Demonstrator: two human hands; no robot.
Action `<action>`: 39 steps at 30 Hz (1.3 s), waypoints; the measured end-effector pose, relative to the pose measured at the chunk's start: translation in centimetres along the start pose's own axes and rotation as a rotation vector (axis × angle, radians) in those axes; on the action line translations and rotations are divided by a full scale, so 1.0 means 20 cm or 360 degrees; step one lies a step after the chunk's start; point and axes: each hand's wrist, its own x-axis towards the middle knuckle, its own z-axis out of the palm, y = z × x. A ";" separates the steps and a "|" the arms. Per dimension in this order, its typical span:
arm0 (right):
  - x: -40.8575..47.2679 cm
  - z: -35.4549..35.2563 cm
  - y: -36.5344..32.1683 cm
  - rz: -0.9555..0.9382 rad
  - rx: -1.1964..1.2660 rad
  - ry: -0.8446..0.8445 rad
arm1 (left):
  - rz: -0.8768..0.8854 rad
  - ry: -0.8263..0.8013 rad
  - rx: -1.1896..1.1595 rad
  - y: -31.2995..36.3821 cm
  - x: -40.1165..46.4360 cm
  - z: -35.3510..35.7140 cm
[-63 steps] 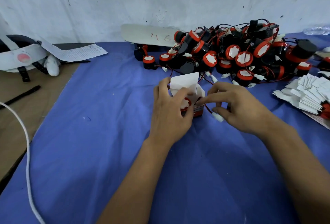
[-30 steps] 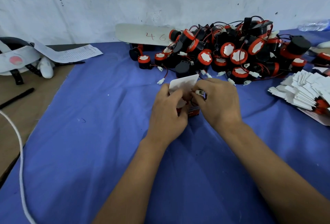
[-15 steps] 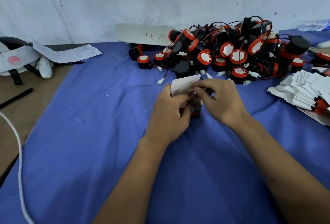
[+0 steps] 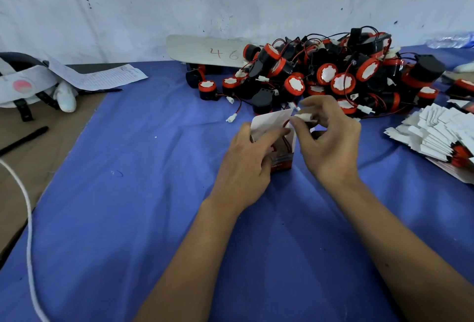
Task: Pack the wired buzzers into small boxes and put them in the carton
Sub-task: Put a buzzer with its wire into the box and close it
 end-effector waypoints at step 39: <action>-0.02 -0.06 -0.08 0.0090 -0.0664 -0.0567 | -0.0157 0.0174 -0.0237 -0.06 0.03 0.04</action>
